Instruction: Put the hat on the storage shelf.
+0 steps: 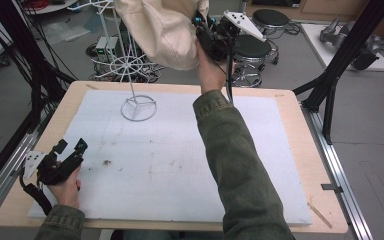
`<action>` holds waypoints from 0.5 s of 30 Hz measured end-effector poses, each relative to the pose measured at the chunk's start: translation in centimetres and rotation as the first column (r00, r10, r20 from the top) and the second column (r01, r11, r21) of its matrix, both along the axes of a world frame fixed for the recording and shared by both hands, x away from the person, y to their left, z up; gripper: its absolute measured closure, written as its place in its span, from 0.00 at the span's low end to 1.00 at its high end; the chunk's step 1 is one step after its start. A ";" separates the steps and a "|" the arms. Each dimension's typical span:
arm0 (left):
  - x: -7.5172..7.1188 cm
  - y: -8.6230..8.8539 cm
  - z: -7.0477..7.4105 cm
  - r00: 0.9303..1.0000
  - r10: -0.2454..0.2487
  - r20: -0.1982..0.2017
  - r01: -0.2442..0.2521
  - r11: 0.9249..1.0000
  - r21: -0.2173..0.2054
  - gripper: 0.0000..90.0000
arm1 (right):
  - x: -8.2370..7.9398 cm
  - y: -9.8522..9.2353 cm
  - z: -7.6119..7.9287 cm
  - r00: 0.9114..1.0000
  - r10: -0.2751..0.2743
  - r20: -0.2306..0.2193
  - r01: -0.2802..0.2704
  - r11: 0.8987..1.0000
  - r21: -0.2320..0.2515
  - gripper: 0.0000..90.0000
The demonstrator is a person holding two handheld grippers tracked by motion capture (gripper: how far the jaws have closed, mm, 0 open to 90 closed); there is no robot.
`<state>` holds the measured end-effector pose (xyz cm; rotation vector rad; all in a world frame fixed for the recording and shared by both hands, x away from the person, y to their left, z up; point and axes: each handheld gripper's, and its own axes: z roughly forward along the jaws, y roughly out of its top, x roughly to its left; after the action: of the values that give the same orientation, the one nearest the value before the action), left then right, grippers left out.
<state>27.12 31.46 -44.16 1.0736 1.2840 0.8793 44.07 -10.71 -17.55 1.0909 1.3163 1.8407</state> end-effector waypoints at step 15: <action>0.0 0.1 0.0 1.000 -0.003 0.001 0.003 1.000 0.004 0.29 | 0.4 2.1 -1.3 0.999 0.031 0.005 -0.031 0.998 -0.055 0.84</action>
<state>27.11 31.53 -44.17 1.0780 1.2799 0.8801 44.49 -8.59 -18.82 1.0408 1.3797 1.8179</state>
